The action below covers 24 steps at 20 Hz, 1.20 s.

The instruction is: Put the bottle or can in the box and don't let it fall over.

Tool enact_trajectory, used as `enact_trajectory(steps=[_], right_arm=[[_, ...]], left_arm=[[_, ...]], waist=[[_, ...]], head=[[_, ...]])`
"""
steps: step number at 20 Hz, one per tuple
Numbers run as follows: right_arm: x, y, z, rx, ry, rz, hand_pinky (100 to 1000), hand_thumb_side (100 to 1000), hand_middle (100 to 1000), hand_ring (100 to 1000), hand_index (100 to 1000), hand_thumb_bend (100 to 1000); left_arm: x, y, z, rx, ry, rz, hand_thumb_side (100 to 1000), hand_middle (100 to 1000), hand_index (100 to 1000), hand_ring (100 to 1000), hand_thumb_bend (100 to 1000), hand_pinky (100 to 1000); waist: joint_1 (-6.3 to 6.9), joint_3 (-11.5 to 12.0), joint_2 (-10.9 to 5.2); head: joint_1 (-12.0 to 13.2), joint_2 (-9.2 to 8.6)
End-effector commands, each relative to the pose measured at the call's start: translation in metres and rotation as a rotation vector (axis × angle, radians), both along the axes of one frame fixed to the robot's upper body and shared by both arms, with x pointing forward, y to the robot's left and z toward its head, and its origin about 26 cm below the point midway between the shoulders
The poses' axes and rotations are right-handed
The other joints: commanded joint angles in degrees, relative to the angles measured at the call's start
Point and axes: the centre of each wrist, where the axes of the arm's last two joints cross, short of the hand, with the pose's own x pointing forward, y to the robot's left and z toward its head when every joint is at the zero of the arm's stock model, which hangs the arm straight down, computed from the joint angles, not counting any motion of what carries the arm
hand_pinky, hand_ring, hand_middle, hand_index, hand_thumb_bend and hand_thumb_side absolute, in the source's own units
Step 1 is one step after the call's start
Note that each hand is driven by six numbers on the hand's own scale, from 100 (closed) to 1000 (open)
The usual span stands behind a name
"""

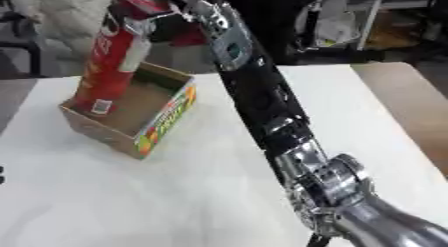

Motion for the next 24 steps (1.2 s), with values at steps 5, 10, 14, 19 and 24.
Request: enact_trajectory(steps=[5,10,14,19,24], right_arm=[[0.004,-0.02,0.002,-0.032,-0.054,-0.09,252,100,461,503,579,100],[0.005,-0.026,0.0,-0.173,-0.048,-0.127,959,362,915,921,1000,282],[0.004,-0.027,0.003,-0.249,-0.054,-0.156,1000,576,1000,1000,1000,439],[0.002,-0.022,0.009,-0.251,-0.11,-0.176,1000,587,1000,1000,1000,435],[-0.003,-0.016,0.021,-0.195,-0.192,-0.191,1000,528,1000,1000,1000,393]], left_arm=[[0.004,-0.007,0.013,-0.003,-0.043,-0.036,1000,815,1000,804,313,848],[0.005,-0.007,0.014,0.0,-0.044,-0.038,1000,815,1000,804,314,848],[0.004,-0.006,0.014,0.0,-0.045,-0.035,1000,815,1000,804,313,849],[0.004,-0.006,0.014,0.001,-0.045,-0.031,1000,816,1000,805,313,849],[0.004,-0.004,0.012,0.002,-0.04,-0.025,1000,816,1000,805,313,849]], waist=[[-0.2,0.8,0.68],[-0.41,0.8,0.9],[-0.44,0.6,0.8],[-0.43,0.3,0.6],[-0.42,-0.1,0.4]], head=[[-1.9,-1.62],[-1.8,-1.05],[-1.7,-0.91],[-1.7,-0.79],[-1.6,-0.67]])
